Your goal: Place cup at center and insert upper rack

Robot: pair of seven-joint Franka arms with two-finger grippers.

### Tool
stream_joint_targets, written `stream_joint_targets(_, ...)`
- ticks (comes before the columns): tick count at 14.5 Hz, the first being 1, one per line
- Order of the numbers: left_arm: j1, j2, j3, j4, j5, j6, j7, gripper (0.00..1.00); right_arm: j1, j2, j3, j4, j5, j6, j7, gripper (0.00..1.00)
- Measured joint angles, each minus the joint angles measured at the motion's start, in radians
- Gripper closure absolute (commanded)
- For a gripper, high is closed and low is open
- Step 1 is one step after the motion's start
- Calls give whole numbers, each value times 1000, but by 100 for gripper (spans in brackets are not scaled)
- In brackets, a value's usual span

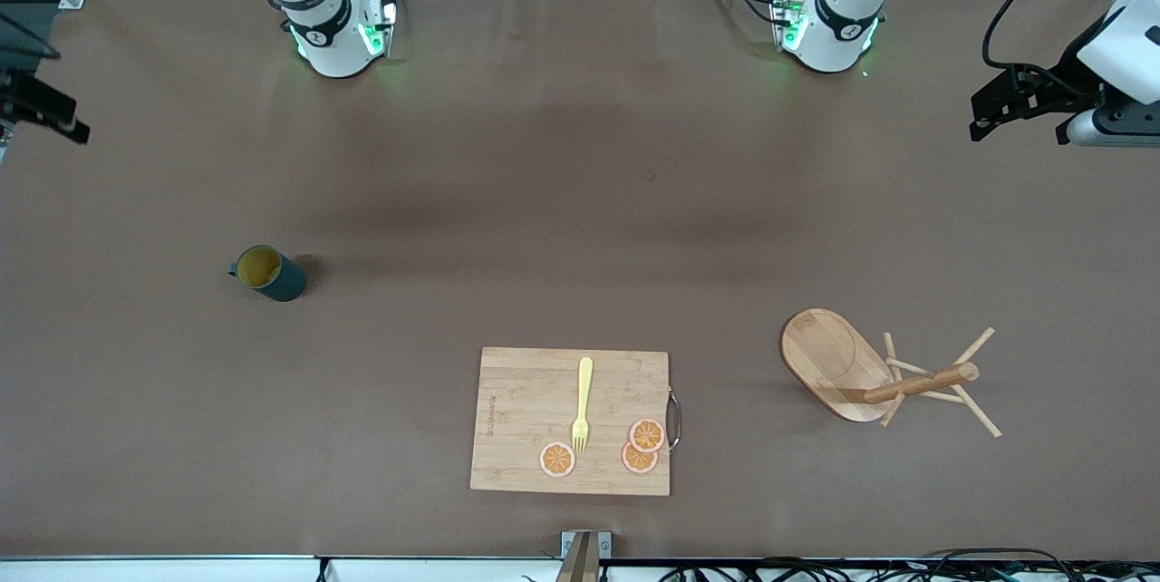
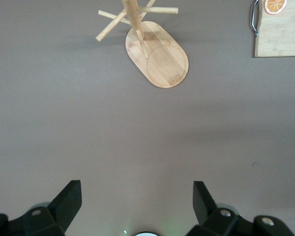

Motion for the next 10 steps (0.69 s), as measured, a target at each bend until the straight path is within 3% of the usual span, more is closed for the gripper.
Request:
stream_joint_targets(5, 0, 14, 0, 0, 0, 0, 0, 0, -20, 131, 1, -3, 0, 120, -4, 0)
stream_joint_targets(10, -1, 19, -1, 1, 0, 0, 1, 0, -17, 186, 8, -33, 11, 194, -13, 0)
